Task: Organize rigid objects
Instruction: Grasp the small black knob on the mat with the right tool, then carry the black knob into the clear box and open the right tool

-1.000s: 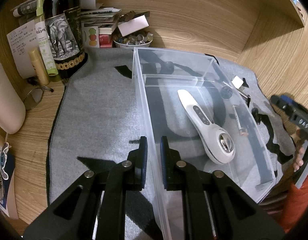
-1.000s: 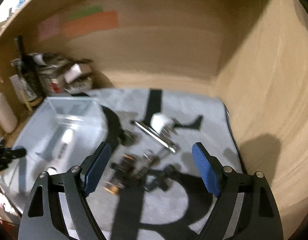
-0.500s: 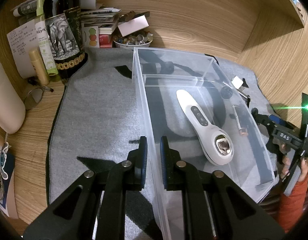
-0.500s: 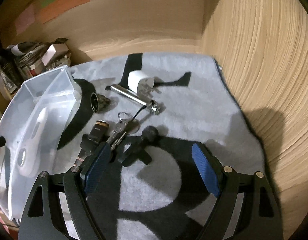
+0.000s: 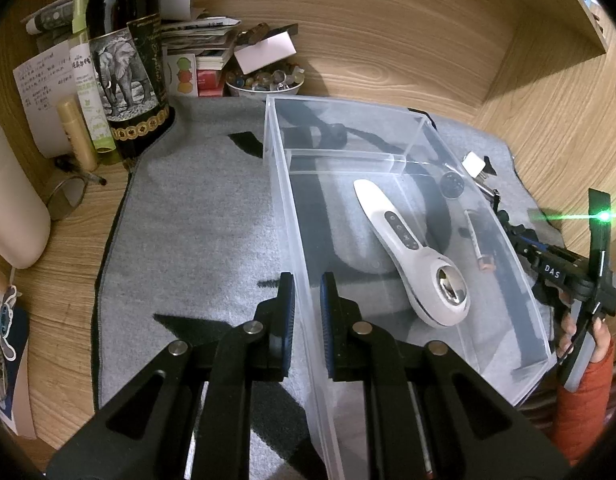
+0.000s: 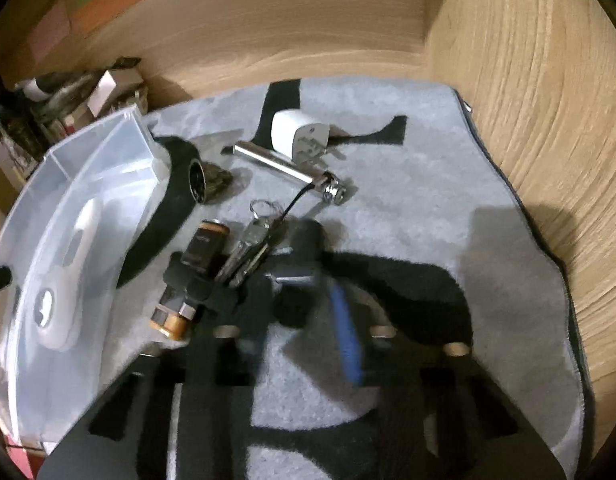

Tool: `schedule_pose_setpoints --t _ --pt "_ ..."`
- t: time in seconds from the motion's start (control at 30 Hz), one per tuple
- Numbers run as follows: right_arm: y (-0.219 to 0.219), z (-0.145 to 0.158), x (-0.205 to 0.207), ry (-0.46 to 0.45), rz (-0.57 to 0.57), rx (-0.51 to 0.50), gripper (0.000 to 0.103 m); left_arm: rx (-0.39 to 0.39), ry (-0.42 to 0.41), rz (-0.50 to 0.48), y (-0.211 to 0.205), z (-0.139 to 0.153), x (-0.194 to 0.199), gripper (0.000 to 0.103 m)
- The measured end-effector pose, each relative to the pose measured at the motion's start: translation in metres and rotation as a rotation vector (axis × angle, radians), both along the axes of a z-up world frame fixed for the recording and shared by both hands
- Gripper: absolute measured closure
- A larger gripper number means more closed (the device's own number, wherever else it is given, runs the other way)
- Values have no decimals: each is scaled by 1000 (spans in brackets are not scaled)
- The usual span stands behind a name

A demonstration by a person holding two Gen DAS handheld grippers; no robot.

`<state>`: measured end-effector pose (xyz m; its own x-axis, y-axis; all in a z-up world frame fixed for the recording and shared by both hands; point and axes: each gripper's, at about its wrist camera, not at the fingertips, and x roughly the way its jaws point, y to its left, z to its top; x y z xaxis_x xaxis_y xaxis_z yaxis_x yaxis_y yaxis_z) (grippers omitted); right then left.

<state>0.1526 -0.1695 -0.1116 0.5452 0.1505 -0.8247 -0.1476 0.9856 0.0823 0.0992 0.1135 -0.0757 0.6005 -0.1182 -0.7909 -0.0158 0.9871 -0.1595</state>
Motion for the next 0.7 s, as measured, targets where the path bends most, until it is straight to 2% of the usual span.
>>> schedule_pose_setpoints --t 0.27,0.7 --pt "4 8 -5 -44 4 -13 90 -3 -1 0 -1 0 1 91" --pt "26 65 -15 -205 67 27 90 -6 -4 -1 -2 -1 1 91"
